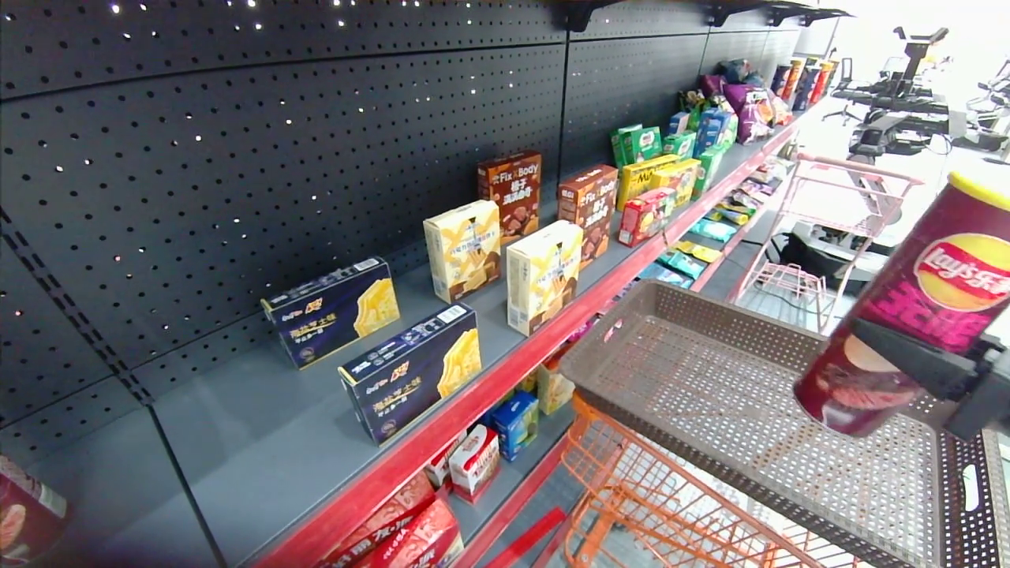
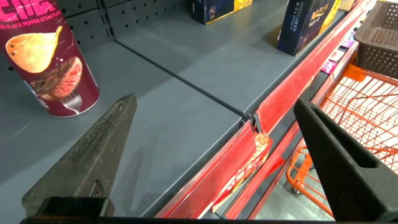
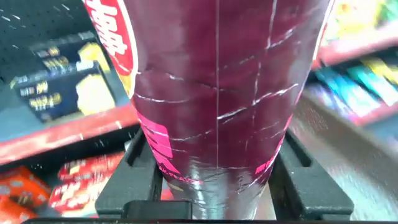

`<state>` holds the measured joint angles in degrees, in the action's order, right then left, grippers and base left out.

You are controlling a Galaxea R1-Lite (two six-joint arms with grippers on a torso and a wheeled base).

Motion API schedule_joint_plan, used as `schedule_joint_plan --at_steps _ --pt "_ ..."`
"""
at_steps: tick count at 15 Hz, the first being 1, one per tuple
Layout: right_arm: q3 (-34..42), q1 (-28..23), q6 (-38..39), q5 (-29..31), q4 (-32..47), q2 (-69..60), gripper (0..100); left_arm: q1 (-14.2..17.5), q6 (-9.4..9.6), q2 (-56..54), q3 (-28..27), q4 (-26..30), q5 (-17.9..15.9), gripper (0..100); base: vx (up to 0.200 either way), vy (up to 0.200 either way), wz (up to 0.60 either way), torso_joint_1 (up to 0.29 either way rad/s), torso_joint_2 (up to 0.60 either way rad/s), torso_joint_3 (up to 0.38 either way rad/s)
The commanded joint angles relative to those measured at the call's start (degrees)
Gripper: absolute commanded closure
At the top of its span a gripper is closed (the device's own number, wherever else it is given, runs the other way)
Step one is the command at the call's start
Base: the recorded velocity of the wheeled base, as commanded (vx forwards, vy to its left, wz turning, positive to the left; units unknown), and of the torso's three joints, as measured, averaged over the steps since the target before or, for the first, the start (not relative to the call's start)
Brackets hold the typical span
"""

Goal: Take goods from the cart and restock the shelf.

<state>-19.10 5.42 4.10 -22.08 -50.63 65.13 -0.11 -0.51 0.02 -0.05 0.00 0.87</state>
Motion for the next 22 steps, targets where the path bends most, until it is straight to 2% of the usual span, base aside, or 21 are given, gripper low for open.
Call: schedule_joint_plan --at_steps 1,2,4,6,7,8,10,15,18,20,22 --pt "5.1 -2.4 0.3 5.8 15.1 -20.1 100 0.0 -0.02 0.1 0.0 0.0 0.0 0 0.0 0.0 0.0 0.0 0.0 0.0" --pt "5.9 -2.3 0.3 7.0 20.0 -24.4 100 0.0 -0.02 0.1 0.0 0.0 0.0 0 0.0 0.0 0.0 0.0 0.0 0.0" --pt "8.4 -3.8 0.1 8.9 22.2 -27.7 100 0.0 -0.02 0.1 0.0 0.0 0.0 0 0.0 0.0 0.0 0.0 0.0 0.0" --pt "11.1 -12.0 -2.1 7.8 20.9 -29.5 100 0.0 -0.02 0.1 0.0 0.0 0.0 0 0.0 0.0 0.0 0.0 0.0 0.0" --pt "18.1 -15.8 -7.8 7.0 14.5 -30.4 100 0.0 -0.02 0.1 0.0 0.0 0.0 0 0.0 0.0 0.0 0.0 0.0 0.0" --pt "19.1 -15.4 -9.7 9.4 12.1 -30.2 100 0.0 -0.02 0.1 0.0 0.0 0.0 0 0.0 0.0 0.0 0.0 0.0 0.0" --pt "19.1 -12.9 -10.2 12.8 12.7 -30.1 100 0.0 -0.02 0.1 0.0 0.0 0.0 0 0.0 0.0 0.0 0.0 0.0 0.0" --pt "18.3 -9.1 -10.2 14.1 16.8 -30.2 100 0.0 -0.02 0.1 0.0 0.0 0.0 0 0.0 0.0 0.0 0.0 0.0 0.0" --pt "5.9 -7.0 -9.7 14.1 34.8 -30.6 100 0.0 -0.02 0.1 0.0 0.0 0.0 0 0.0 0.0 0.6 0.001 0.0 0.004" --pt "2.0 -4.9 -8.2 14.1 38.7 -30.2 100 -0.1 -0.02 0.1 0.0 0.0 0.0 0 0.0 0.0 0.6 0.007 0.0 0.002" --pt "1.4 -3.8 -7.5 14.1 38.7 -30.2 100 -0.1 -0.02 0.1 0.0 0.0 0.0 0 0.0 0.0 0.6 0.01 0.0 0.0"
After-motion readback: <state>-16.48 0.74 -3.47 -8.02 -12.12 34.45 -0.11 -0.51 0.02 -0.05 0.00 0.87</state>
